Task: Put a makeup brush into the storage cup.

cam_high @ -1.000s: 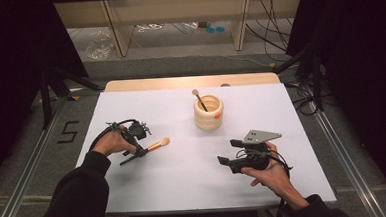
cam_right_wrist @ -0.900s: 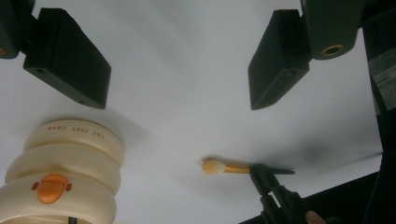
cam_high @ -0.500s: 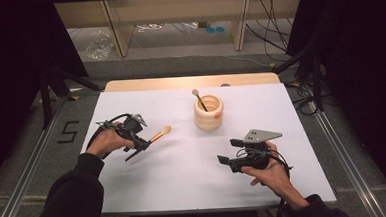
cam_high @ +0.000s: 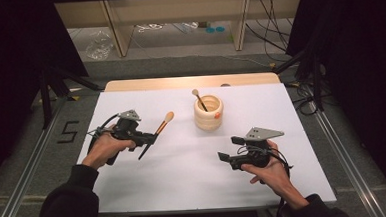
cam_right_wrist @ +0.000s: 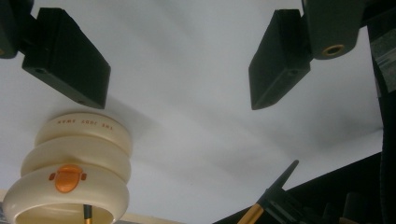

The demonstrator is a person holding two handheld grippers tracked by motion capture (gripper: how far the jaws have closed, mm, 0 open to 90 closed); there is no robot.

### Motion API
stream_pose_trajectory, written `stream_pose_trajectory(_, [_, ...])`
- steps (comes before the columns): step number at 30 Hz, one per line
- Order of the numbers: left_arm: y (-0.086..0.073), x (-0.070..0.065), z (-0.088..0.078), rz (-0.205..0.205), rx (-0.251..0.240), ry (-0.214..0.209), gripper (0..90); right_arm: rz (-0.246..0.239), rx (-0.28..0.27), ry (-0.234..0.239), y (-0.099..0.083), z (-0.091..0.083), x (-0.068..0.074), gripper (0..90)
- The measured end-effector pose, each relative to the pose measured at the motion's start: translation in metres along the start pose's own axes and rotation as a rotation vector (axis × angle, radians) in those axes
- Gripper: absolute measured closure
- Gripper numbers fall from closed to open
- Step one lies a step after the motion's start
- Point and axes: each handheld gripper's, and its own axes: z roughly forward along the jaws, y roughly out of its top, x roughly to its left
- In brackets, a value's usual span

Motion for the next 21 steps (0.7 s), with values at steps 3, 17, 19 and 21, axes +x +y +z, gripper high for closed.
stream_pose_trajectory(3, [-0.002, -0.013, -0.001, 0.000, -0.065, -0.018, 78.4, 0.009, -0.012, 0.005, 0.000, 0.000, -0.001, 21.9])
stream_pose_trajectory(17, [0.001, -0.046, -0.003, 0.013, -0.219, -0.038, 78.4, 0.020, -0.095, 0.027, 0.012, 0.005, 0.000, 24.6])
stream_pose_trajectory(19, [0.001, -0.050, -0.002, 0.009, -0.230, -0.053, 78.3, 0.025, -0.112, 0.036, 0.014, 0.006, -0.001, 25.4])
stream_pose_trajectory(21, [0.001, -0.052, -0.001, 0.005, -0.227, -0.059, 78.4, 0.033, -0.128, 0.050, 0.016, 0.007, 0.000, 26.6])
